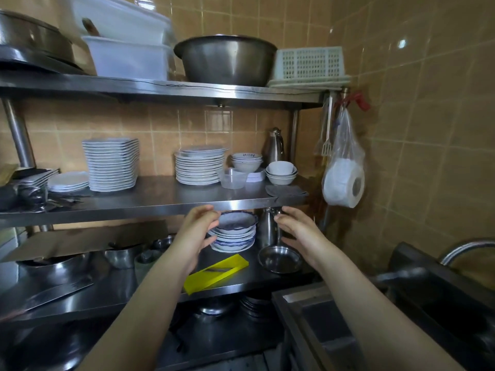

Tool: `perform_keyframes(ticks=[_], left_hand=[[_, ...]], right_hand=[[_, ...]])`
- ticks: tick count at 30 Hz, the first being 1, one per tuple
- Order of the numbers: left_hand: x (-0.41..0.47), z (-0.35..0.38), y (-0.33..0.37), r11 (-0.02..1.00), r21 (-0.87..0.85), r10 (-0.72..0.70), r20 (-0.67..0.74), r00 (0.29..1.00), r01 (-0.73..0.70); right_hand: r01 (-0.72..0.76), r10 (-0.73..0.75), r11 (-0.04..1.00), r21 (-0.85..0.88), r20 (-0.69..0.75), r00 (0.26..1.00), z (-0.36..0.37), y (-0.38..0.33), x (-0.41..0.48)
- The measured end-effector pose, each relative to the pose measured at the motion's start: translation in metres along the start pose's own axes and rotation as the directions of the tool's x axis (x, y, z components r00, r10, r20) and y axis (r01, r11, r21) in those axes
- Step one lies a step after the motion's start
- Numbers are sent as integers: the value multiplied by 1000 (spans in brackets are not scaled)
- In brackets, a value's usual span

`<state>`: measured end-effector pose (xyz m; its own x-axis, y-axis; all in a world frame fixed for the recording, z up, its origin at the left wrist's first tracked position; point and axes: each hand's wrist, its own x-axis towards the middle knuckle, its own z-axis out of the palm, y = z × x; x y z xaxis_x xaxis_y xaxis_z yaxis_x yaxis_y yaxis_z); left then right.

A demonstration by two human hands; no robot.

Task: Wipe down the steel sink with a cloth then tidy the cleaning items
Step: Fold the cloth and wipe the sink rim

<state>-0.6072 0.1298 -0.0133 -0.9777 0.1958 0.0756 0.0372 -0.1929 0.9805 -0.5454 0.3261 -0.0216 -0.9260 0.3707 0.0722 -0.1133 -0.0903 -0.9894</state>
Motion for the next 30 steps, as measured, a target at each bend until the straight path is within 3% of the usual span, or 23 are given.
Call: perform_keyframes(ticks=[17,30], left_hand=[[248,-16,-31,997,79,-36,228,973,18],[356,39,-65,994,93,-83,365,927,52]], right_hand=[[-87,52,989,-123,-263,963,45,41,198],[-105,37,982,-159,-383,923,-2,42,306]])
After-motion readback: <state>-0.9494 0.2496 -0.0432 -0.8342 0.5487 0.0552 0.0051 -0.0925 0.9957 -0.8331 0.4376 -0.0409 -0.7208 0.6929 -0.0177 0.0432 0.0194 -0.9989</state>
